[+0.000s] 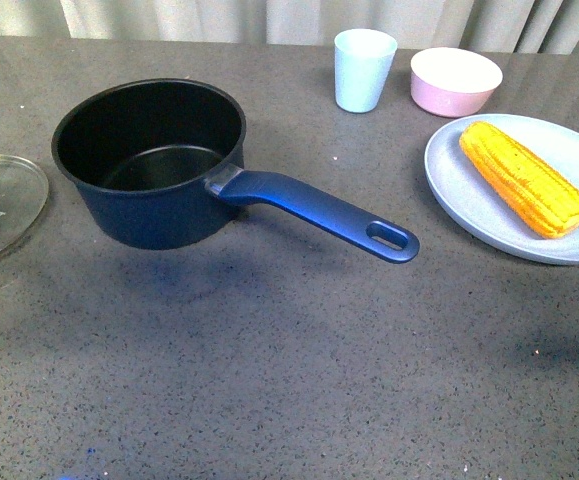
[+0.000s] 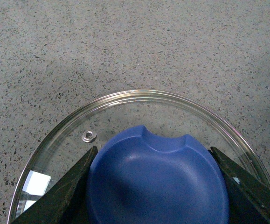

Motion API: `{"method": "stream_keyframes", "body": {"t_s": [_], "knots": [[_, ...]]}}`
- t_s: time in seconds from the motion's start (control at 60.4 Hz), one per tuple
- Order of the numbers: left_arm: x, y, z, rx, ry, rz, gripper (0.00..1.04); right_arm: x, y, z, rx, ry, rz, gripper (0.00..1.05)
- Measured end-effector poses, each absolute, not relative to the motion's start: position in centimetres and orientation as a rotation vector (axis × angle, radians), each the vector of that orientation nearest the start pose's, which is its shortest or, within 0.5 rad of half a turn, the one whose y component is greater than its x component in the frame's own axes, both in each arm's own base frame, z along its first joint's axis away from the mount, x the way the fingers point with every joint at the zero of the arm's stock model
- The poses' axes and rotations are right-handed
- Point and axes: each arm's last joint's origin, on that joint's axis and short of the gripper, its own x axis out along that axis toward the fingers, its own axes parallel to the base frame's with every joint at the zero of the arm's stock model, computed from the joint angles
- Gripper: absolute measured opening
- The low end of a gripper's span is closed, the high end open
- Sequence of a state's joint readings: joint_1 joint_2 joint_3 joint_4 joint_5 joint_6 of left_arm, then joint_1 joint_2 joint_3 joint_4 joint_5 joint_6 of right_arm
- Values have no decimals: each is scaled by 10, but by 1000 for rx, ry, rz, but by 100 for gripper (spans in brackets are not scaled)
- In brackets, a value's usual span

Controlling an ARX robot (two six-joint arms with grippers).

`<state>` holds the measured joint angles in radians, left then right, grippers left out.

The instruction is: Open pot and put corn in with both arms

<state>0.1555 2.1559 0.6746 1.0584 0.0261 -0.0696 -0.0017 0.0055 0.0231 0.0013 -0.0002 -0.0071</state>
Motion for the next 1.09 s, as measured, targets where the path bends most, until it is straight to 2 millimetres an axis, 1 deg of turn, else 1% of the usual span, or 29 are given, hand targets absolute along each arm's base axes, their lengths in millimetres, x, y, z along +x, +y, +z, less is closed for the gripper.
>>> {"method": "stream_keyframes", "body": {"t_s": [0.232, 0.265, 0.397, 0.43, 0.513, 0.579, 0.728, 0.944, 1.043, 1.093], "knots": [[332, 50, 43, -107, 409, 140, 61, 97, 0, 171, -7, -19, -1, 96], [332, 50, 44, -108, 408, 139, 65, 97, 0, 171, -7, -19, -2, 96], [332, 49, 44, -111, 407, 135, 95, 97, 0, 171, -7, -19, -2, 96], [332, 49, 45, -106, 408, 135, 98, 97, 0, 171, -7, -19, -2, 96], [329, 49, 48, -99, 423, 142, 96, 97, 0, 171, -7, -19, -1, 96], [323, 49, 57, -100, 421, 151, 96, 97, 0, 171, -7, -19, -2, 96], [299, 48, 83, -104, 398, 153, 96, 97, 0, 171, -7, -19, -2, 96], [274, 47, 110, -149, 382, 131, 96, 97, 0, 171, -7, -19, -2, 96], [268, 47, 125, -174, 343, 124, 96, 97, 0, 171, -7, -19, -2, 96], [267, 47, 128, -174, 330, 124, 96, 97, 0, 171, -7, -19, -1, 96]]}}
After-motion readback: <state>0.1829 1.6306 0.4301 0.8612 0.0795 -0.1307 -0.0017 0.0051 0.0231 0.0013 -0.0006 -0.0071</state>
